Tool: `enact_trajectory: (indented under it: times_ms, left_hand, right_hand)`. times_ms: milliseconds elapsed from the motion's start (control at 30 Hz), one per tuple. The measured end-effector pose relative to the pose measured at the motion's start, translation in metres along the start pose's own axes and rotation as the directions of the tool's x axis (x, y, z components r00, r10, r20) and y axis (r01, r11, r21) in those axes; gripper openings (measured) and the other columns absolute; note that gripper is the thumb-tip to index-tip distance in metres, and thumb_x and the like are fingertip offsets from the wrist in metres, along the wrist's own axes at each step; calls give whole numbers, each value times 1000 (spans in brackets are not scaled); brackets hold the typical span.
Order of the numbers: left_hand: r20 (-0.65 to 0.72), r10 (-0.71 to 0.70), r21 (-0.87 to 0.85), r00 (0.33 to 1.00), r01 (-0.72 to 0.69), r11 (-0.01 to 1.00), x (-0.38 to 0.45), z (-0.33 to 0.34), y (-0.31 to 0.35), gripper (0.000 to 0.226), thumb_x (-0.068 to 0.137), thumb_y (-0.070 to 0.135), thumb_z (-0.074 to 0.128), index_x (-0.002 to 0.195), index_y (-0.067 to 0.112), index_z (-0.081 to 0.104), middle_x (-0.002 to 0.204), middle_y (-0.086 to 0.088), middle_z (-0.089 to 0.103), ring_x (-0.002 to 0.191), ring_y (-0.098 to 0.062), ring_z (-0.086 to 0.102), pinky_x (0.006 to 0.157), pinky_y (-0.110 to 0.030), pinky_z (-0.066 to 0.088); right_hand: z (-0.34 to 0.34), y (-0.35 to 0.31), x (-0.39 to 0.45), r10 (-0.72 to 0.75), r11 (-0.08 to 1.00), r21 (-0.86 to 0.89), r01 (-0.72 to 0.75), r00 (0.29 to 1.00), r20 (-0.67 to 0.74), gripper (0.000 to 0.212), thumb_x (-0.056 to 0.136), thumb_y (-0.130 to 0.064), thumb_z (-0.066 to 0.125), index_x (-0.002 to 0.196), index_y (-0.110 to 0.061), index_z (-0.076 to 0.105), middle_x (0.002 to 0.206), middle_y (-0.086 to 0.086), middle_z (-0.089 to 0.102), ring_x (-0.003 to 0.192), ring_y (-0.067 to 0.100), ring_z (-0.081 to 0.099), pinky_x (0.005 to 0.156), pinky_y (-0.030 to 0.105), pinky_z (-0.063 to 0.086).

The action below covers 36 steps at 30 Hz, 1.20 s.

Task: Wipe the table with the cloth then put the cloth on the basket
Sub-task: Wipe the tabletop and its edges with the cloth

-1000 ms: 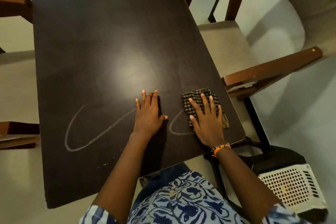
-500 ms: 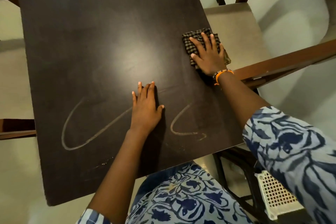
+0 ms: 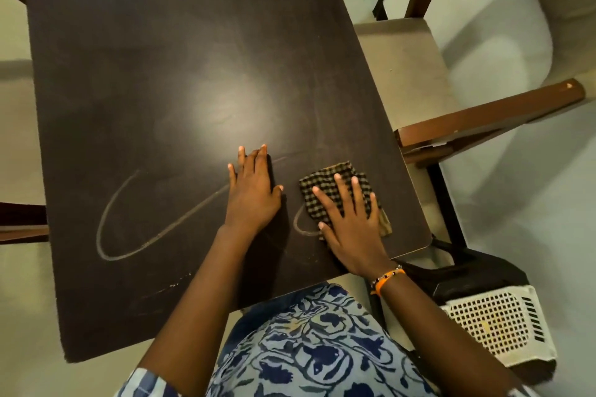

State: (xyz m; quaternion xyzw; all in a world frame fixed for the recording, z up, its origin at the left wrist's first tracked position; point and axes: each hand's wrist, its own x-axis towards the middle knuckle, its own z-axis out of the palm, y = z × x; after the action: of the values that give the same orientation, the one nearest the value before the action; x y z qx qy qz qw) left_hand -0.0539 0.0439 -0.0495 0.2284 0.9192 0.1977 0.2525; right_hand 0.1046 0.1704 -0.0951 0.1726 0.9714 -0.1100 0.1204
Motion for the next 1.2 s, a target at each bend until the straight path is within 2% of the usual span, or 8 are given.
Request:
enact_trajectory:
  times_ms: [100, 267, 400, 500, 633, 933, 1033, 1200]
  left_hand:
    - [-13, -36, -5, 999, 36, 999, -1, -4, -8, 75, 91, 24, 54, 149, 9, 9, 157, -10, 16, 147, -27, -6, 117, -47, -4]
    - [-24, -63, -21, 998, 63, 998, -3, -4, -10, 74, 91, 23, 54, 149, 11, 10, 158, -8, 15, 147, -26, -6, 117, -45, -5]
    - [-11, -72, -30, 997, 72, 997, -4, 1, -9, 74, 92, 22, 52, 150, 14, 7, 159, -5, 9, 147, -25, -8, 117, -43, -6]
    - [-17, -77, -58, 997, 76, 995, -3, -1, -10, 74, 92, 21, 53, 150, 15, 7, 159, -5, 8, 147, -25, -8, 116, -42, -6]
    - [-24, -78, -36, 997, 77, 996, -5, -6, -13, 74, 92, 19, 53, 150, 13, 7, 159, -6, 7, 147, -26, -8, 117, -43, -4]
    - [-16, -42, -45, 999, 41, 998, -17, -21, -45, 63, 94, 8, 43, 149, 8, 13, 158, -9, 10, 146, -28, -9, 118, -43, -5]
    - [-53, -55, -78, 997, 51, 996, -21, -25, -55, 61, 94, 7, 43, 148, 9, 15, 158, -8, 11, 147, -27, -8, 118, -42, -4]
    - [-132, -115, -141, 984, 96, 985, -19, -28, -67, 63, 93, 6, 45, 149, 10, 15, 158, -6, 13, 147, -24, -4, 118, -40, -2]
  right_hand:
    - [-12, -3, 32, -10, 1000, 14, 10, 1000, 24, 60, 90, -48, 22, 146, -41, 0, 160, 4, -3, 145, 29, -9, 111, 55, -3]
    - [-36, -13, 122, 5, 999, 38, -5, 1000, -4, 61, 95, -40, 38, 148, -39, 7, 160, 2, -6, 146, 30, -10, 112, 59, -1]
    - [-58, -20, 199, -1, 999, 39, 1, 1000, 19, 60, 95, -40, 37, 148, -39, 7, 160, 3, -6, 145, 31, -11, 112, 60, -2]
    - [-66, -29, 224, 22, 998, 65, -25, 999, 42, 60, 96, -38, 36, 148, -38, 6, 159, 4, -7, 145, 31, -13, 112, 60, -2]
    - [-56, -39, 183, -5, 999, 39, 4, 1000, 29, 60, 97, -36, 35, 149, -36, 4, 159, 6, -9, 145, 32, -13, 113, 60, -3]
    - [11, -41, -13, -141, 989, -43, 141, 990, 5, 62, 91, -42, 28, 149, -37, 5, 159, 8, 2, 144, 30, -4, 109, 59, 9]
    - [8, -44, -5, -147, 987, -59, 148, 989, 10, 63, 90, -43, 27, 148, -37, 3, 159, 8, 2, 144, 30, -4, 108, 60, 10]
    - [-12, -65, 77, -163, 986, -40, 164, 986, 35, 61, 89, -46, 23, 148, -36, 7, 159, 8, 0, 145, 32, -4, 110, 62, 6]
